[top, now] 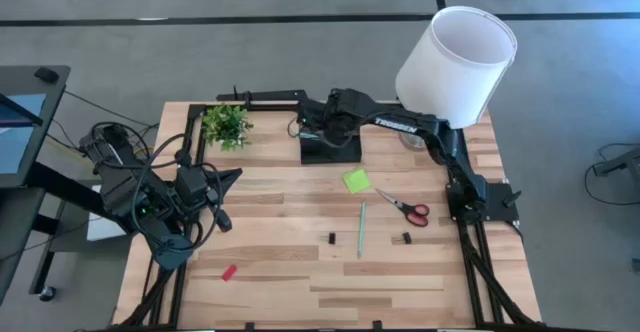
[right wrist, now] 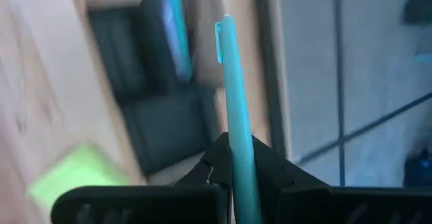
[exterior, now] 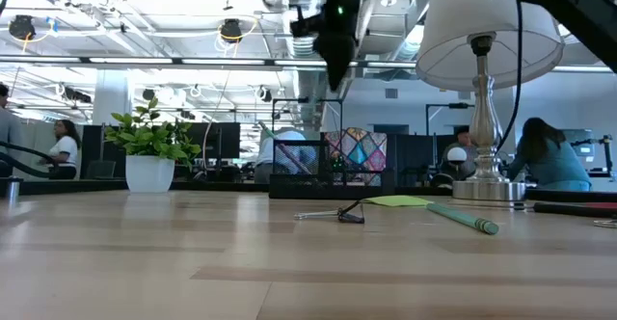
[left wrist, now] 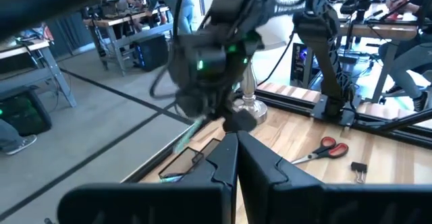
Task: Pick and place office supplies into organizer
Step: Put the blue pen into the black desk organizer, then put the blue pencil into the black desk organizer
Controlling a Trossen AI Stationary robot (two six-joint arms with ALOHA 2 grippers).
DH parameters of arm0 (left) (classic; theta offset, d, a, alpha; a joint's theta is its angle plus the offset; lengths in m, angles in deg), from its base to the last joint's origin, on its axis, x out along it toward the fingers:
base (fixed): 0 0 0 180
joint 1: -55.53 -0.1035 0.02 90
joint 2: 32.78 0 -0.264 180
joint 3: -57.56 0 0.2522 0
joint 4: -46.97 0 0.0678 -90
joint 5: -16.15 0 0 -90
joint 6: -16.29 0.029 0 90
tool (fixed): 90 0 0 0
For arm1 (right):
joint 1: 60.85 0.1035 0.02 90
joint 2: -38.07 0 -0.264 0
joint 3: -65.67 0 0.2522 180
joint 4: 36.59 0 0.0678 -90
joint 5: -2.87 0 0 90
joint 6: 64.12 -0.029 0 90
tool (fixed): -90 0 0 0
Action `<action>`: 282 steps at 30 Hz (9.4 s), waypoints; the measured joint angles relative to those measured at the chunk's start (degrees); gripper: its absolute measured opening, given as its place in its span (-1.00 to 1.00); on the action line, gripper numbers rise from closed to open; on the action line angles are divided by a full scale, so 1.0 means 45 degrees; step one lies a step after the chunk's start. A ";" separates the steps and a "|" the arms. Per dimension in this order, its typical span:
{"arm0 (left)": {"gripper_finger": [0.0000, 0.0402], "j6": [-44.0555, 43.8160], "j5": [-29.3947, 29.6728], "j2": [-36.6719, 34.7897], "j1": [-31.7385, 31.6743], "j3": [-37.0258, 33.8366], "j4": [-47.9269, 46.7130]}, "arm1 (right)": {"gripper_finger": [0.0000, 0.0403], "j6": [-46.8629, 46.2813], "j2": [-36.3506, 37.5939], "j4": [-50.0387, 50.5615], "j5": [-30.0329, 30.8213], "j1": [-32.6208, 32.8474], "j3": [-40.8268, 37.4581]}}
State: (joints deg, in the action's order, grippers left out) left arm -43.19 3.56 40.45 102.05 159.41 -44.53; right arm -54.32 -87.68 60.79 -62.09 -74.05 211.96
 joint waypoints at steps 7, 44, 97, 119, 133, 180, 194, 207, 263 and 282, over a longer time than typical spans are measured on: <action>-1.00 -0.0001 -0.0031 -0.0003 0.0000 -0.0031 -0.0233 | -0.93 -0.0542 -0.0830 -0.0148 -0.0544 -0.0308 0.0106; -1.00 -0.0881 -0.0696 0.0000 0.0000 -0.0044 -0.0183 | -0.23 -0.0171 -0.2375 0.0452 -0.1210 -0.0231 0.0243; -1.00 -0.1505 -0.1245 -0.0091 0.0256 -0.0049 0.0925 | -0.55 -2.3224 0.0368 0.1423 -0.0714 1.1982 0.0253; -1.00 0.0217 -0.1806 -0.0693 0.1015 -0.0044 0.0886 | -0.29 -2.8932 -0.3565 0.1429 -0.0109 1.1768 0.0243; -1.00 0.1995 -0.1702 -0.3332 0.0850 0.0665 0.0910 | -0.45 -2.8124 -0.1803 0.1419 -0.0356 1.1729 0.0238; -1.00 0.2457 -0.2147 -0.3351 -0.0126 0.0636 -0.0541 | -0.99 -2.6513 0.1772 -0.4378 0.0105 1.1678 -0.8262; -1.00 0.2367 -0.2803 -0.3331 -0.0126 0.0636 -0.0523 | -0.82 -1.9873 0.1055 -0.8378 -0.0188 1.1059 -0.8291; -1.00 0.2117 -0.3857 -0.2919 -0.0126 0.0607 -0.0596 | -0.86 -2.6324 0.1055 -0.4677 0.0033 1.1539 -0.8301; -1.00 0.1897 -0.3931 -0.2856 -0.0136 0.0607 -0.1245 | -0.67 -2.9600 -0.1788 -0.3364 0.2155 1.1470 -0.7432; -1.00 0.1319 -0.3984 -0.2856 -0.0136 0.0607 -0.2121 | -0.71 -2.9789 -0.1738 -0.3189 0.1552 1.1249 -0.7349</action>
State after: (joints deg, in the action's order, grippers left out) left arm -37.25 -14.37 27.60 101.44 162.14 -54.08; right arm -188.37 -95.51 46.44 -55.11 -23.42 178.89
